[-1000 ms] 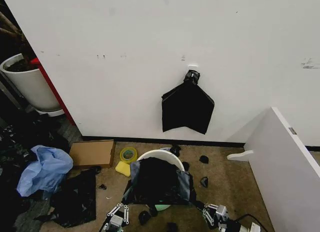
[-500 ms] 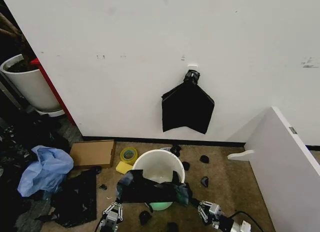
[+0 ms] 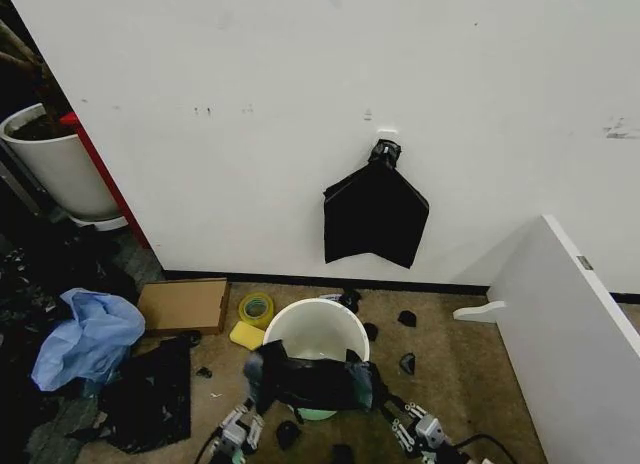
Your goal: Place the garbage bag over the trash bin.
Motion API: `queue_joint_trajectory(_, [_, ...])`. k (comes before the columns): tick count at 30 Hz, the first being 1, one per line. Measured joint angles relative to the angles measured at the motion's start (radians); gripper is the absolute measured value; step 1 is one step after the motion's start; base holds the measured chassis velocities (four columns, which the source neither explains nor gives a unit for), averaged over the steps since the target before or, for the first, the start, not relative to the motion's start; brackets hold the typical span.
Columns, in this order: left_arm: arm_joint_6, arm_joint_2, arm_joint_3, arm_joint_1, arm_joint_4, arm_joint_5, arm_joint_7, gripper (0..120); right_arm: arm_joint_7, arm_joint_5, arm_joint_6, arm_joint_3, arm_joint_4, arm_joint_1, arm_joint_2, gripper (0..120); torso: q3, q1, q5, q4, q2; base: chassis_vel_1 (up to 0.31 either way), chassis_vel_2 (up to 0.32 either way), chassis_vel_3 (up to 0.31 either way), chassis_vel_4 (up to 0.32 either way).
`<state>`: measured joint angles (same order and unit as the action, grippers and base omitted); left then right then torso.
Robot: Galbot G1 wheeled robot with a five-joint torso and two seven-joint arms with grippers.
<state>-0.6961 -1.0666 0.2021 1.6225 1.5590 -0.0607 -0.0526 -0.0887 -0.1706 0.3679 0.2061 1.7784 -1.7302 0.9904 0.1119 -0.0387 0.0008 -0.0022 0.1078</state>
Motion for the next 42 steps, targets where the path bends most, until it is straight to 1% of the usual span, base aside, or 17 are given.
queue_joint_trajectory(3, [0.006,0.012,0.006,0.002,0.014,0.000,-0.030,45,0.075,0.047,-0.045,-0.012,0.042,-0.031,0.010,45,0.000,0.000,0.0010,0.0001,0.000,0.000,0.000,0.000,0.000])
queue_joint_trajectory(6, [0.022,0.041,0.019,0.011,0.047,-0.019,-0.092,58,0.221,0.106,-0.134,-0.044,0.110,-0.073,0.035,58,0.000,0.000,0.0011,0.0002,0.000,0.000,0.000,0.000,0.000])
queue_joint_trajectory(8, [0.024,0.060,0.035,0.021,0.065,-0.038,-0.126,67,0.267,0.116,-0.163,-0.054,0.134,-0.089,0.048,67,0.000,0.000,0.0014,0.0001,0.000,0.000,0.000,0.000,0.000])
queue_joint_trajectory(12, [0.023,0.076,0.065,0.034,0.080,-0.055,-0.183,78,0.284,0.126,-0.173,-0.060,0.156,-0.099,0.053,79,0.000,0.000,0.0012,0.0003,0.000,0.000,0.000,0.000,0.000])
queue_joint_trajectory(16, [0.021,0.078,0.122,0.036,0.083,-0.077,-0.291,96,0.286,0.126,-0.194,-0.061,0.186,-0.108,0.043,94,0.000,0.000,0.0013,0.0003,0.000,0.000,0.000,0.000,0.000])
queue_joint_trajectory(18, [0.018,0.071,0.150,0.029,0.079,-0.090,-0.359,99,0.285,0.126,-0.199,-0.058,0.187,-0.106,0.039,99,0.000,0.000,0.0016,0.0002,0.000,0.000,0.000,0.000,0.000])
queue_joint_trajectory(19, [0.018,0.071,0.150,0.029,0.079,-0.090,-0.359,99,0.285,0.126,-0.199,-0.058,0.187,-0.106,0.039,99,0.000,0.000,0.0016,0.0002,0.000,0.000,0.000,0.000,0.000])
queue_joint_trajectory(25, [-0.026,0.055,0.257,0.022,0.090,-0.095,-0.552,100,0.263,0.145,-0.183,-0.038,0.231,-0.134,0.009,100,0.000,0.000,0.0017,0.0003,0.000,0.000,0.000,0.000,0.000])
queue_joint_trajectory(26, [-0.026,0.055,0.257,0.022,0.090,-0.095,-0.552,100,0.263,0.145,-0.183,-0.038,0.231,-0.134,0.009,100,0.000,0.000,0.0017,0.0003,0.000,0.000,0.000,0.000,0.000])
queue_joint_trajectory(29, [-0.058,0.046,0.356,0.007,0.104,-0.130,-0.705,100,0.169,0.140,-0.081,-0.007,0.257,-0.154,-0.007,100,0.000,0.000,0.0017,0.0002,0.000,0.000,0.000,0.000,0.000])
queue_joint_trajectory(33, [-0.062,0.036,0.538,-0.057,0.109,-0.265,-1.023,100,-0.040,0.062,0.082,0.051,0.294,-0.152,-0.018,100,0.000,0.000,0.0020,0.0000,0.000,0.000,0.000,0.000,0.000])
queue_joint_trajectory(34, [-0.062,0.036,0.538,-0.057,0.109,-0.265,-1.023,100,-0.040,0.062,0.082,0.051,0.294,-0.152,-0.018,100,0.000,0.000,0.0020,0.0000,0.000,0.000,0.000,0.000,0.000])
queue_joint_trajectory(35, [-0.058,0.036,0.577,-0.074,0.102,-0.296,-1.112,100,-0.096,0.021,0.102,0.066,0.307,-0.145,-0.019,100,0.000,0.000,0.0023,-0.0002,0.000,0.000,0.000,0.000,0.000])
queue_joint_trajectory(37, [-0.050,0.036,0.640,-0.098,0.082,-0.345,-1.211,100,-0.172,-0.061,0.107,0.087,0.333,-0.118,-0.018,100,0.000,0.000,0.0013,0.0002,0.000,0.000,0.000,0.000,0.000])
queue_joint_trajectory(39, [-0.052,0.036,0.674,-0.115,0.064,-0.384,-1.184,100,-0.181,-0.124,0.057,0.091,0.356,-0.070,-0.010,100,0.000,0.000,0.0017,0.0002,0.000,0.000,0.000,0.000,0.000])
queue_joint_trajectory(41, [-0.057,0.030,0.685,-0.126,0.053,-0.428,-1.074,100,-0.082,-0.184,-0.086,0.074,0.366,0.035,0.004,100,0.000,0.000,0.0018,-0.0003,0.000,0.000,0.000,0.000,0.000])
queue_joint_trajectory(42, [-0.057,0.030,0.685,-0.126,0.053,-0.428,-1.074,100,-0.082,-0.184,-0.086,0.074,0.366,0.035,0.004,100,0.000,0.000,0.0018,-0.0003,0.000,0.000,0.000,0.000,0.000])
